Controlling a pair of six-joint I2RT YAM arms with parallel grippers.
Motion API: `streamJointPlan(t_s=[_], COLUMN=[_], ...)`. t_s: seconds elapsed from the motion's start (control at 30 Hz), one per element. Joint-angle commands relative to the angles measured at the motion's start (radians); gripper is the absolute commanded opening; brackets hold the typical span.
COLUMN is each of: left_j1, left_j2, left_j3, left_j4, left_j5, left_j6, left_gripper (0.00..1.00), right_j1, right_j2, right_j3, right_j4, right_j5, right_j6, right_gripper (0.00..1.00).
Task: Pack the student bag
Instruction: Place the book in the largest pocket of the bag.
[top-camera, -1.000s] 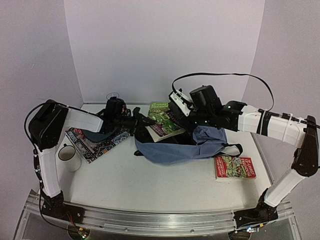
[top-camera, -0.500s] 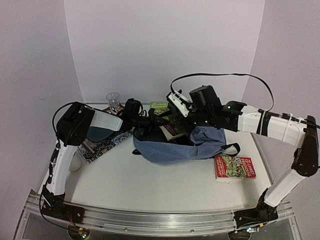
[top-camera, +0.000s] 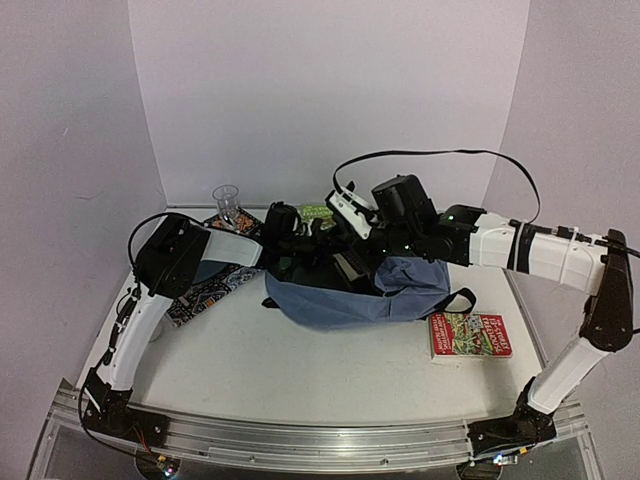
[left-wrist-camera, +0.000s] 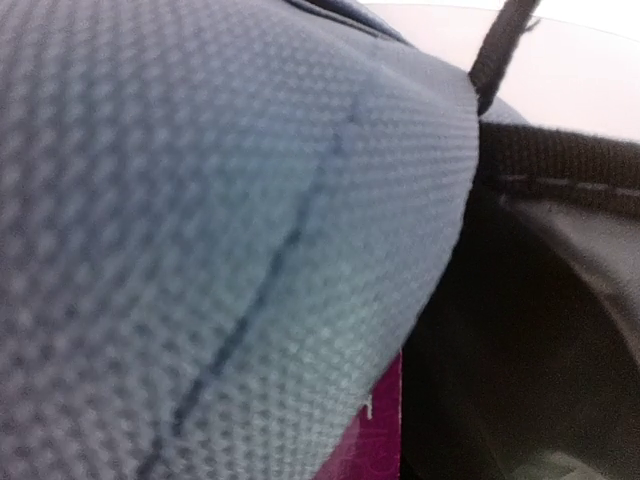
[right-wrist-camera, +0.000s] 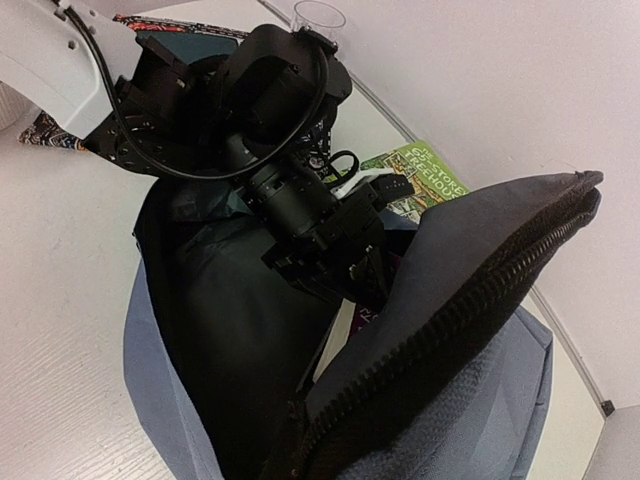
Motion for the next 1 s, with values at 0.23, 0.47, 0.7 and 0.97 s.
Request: streamJointPlan(t_s=[0.23, 0.47, 0.7, 0.97], left_j1=[-0.032, -0.034, -0.036, -0.056], left_j2=[-0.085, -0.22, -0.255, -0.168], left_j3=[0.084, 0.034, -0.014, 0.081], left_j4=[-0.352, -0.508, -0.527, -0.529], left_j5=[-0.191, -0.401, -0.456, -0.42], left_j6=[0.329, 0.465, 0.461, 0.451], left_gripper=[0.59, 0.78, 0.72, 0.53], right_j1=[0.02, 0.02, 0.02, 0.02], right_j2=[-0.015, -0.025, -0.035, -0.033], right_j3=[0.041, 0.025, 0.012, 0.017], right_j4=[0.09, 0.09, 0.09, 0.09], right_j5=[-0.006, 0.001, -0.001, -0.016], right_j6=[-0.018, -0.019, -0.015, -0.008], right_gripper=[0.0, 0.0, 0.0, 0.0])
